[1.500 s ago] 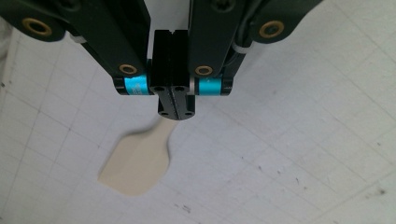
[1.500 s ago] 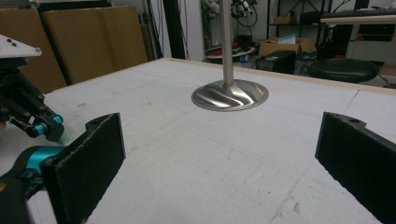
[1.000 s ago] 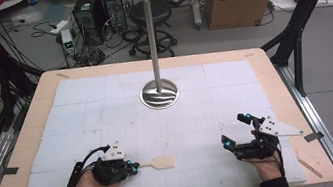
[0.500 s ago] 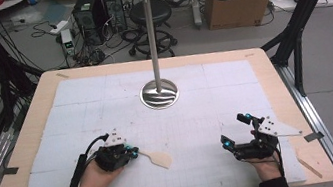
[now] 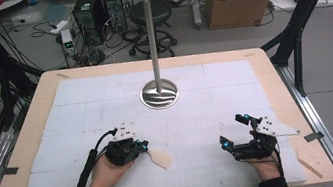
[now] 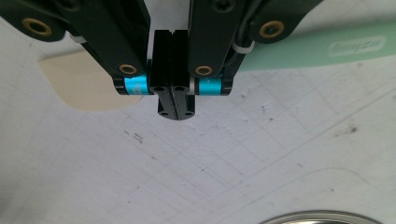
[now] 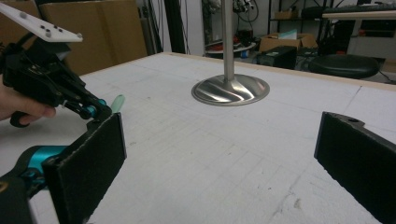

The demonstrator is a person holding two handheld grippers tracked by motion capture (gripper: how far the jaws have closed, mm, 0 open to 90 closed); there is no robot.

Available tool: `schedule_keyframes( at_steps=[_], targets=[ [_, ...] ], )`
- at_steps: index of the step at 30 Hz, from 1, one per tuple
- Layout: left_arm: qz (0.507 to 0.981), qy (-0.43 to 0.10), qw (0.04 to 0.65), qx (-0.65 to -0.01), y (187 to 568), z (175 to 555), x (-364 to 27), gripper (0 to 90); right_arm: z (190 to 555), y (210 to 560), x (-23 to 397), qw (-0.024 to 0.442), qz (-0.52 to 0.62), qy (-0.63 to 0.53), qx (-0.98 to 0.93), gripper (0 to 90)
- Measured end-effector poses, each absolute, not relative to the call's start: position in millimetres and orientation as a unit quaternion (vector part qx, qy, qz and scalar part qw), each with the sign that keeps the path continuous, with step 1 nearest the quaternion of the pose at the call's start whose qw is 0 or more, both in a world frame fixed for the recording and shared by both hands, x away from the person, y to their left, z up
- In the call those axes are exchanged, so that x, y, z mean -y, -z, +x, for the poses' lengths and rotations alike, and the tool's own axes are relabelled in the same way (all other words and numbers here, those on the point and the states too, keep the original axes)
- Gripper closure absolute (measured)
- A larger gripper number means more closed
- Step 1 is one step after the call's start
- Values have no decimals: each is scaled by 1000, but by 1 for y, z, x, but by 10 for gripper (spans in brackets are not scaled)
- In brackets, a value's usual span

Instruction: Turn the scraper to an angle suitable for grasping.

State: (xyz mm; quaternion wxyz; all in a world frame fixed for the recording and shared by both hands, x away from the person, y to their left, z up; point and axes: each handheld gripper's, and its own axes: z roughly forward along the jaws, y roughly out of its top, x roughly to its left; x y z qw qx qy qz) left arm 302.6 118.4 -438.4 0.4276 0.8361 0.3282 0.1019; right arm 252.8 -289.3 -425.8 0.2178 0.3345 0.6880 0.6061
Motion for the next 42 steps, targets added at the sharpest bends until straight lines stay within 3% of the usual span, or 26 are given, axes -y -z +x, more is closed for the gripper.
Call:
schedule_keyframes(
  at_steps=[16,25,42],
  targets=[
    [842,-86,418,-328,448,315,-105,899,253,426,289,218,334,-606,-689,8],
    [859,-77,409,-297,446,303,-101,900,253,425,290,217,335,-608,-686,8],
    [872,-27,400,-280,442,272,-138,899,254,425,290,212,340,-608,-685,8]
  ],
)
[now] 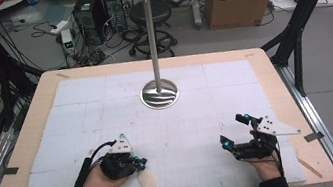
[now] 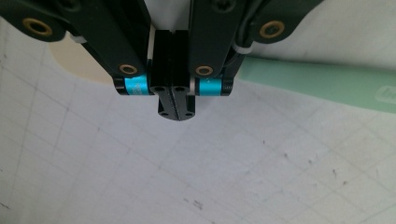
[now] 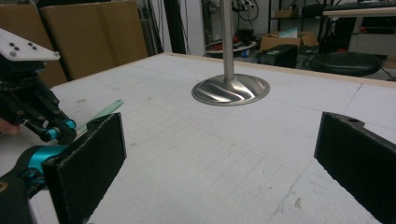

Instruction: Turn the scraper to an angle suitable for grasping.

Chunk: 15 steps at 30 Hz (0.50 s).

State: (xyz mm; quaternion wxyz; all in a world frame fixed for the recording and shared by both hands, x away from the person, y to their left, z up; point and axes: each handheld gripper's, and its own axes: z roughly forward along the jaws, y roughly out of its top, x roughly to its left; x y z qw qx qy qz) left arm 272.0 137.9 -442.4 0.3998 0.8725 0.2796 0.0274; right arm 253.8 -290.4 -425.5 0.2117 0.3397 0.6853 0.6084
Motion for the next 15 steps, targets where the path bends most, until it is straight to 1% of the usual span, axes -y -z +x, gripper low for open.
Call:
schedule_keyframes(
  at_steps=[9,12,15],
  targets=[
    [872,-24,393,-291,441,258,-170,899,254,426,289,213,338,-607,-687,8],
    [865,-15,400,-303,442,259,-187,899,254,426,289,214,338,-606,-688,8],
    [859,-16,401,-317,442,261,-199,899,253,426,289,212,340,-606,-688,8]
  ],
)
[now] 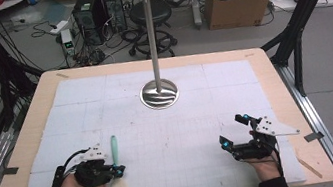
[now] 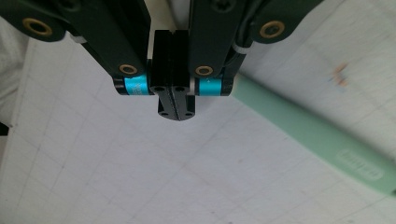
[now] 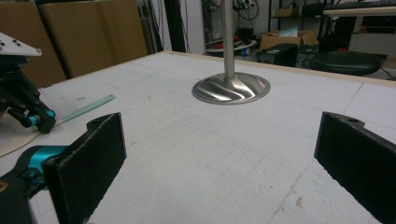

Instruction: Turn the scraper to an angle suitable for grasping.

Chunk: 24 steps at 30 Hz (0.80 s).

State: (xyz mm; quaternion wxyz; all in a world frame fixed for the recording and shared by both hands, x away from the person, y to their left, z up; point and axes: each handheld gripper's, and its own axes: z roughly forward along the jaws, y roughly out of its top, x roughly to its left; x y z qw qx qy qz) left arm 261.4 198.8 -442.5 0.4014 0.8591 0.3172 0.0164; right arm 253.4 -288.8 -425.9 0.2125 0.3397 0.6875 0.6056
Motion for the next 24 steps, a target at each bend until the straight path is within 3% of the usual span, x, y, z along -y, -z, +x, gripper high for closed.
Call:
schedule_keyframes(
  at_steps=[10,24],
  targets=[
    [847,-57,404,-341,438,266,-213,899,254,426,288,212,338,-605,-689,8],
    [779,-140,379,-480,442,294,-248,898,255,427,286,207,338,-600,-694,8]
  ],
)
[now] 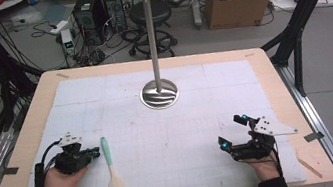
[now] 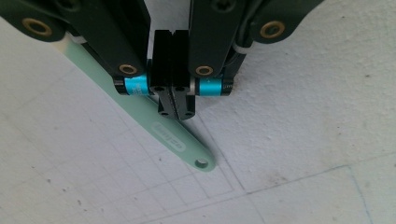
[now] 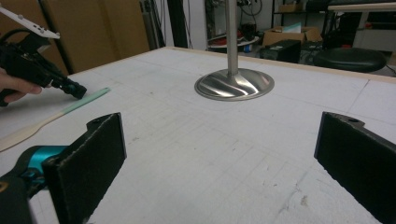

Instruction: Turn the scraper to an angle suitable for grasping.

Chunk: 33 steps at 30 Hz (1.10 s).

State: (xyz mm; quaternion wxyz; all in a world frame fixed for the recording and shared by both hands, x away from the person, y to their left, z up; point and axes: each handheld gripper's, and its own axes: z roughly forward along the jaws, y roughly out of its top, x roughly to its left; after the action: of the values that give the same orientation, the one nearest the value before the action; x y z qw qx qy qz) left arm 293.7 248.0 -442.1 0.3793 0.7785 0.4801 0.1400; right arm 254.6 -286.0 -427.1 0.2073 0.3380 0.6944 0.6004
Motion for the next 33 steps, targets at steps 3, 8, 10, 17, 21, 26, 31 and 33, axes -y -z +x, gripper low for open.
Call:
schedule_keyframes(
  at_steps=[3,8,10,17,21,26,31,33],
  targets=[
    [773,-149,378,-487,443,297,-248,898,255,427,285,208,335,-600,-696,8],
    [771,-169,371,-489,443,303,-245,898,255,428,285,209,335,-599,-696,8],
    [771,-169,373,-488,444,305,-243,898,256,428,285,209,334,-598,-697,8],
    [774,-157,381,-480,444,307,-232,898,256,428,284,208,335,-597,-699,8],
    [779,-147,387,-472,444,307,-223,898,256,428,284,208,334,-597,-699,8],
    [785,-139,390,-461,445,308,-211,898,256,428,284,209,334,-597,-699,8],
    [790,-130,394,-451,445,308,-197,897,256,428,284,208,336,-598,-698,8],
    [796,-132,392,-443,445,307,-191,898,256,428,284,207,335,-597,-699,8]
  ],
)
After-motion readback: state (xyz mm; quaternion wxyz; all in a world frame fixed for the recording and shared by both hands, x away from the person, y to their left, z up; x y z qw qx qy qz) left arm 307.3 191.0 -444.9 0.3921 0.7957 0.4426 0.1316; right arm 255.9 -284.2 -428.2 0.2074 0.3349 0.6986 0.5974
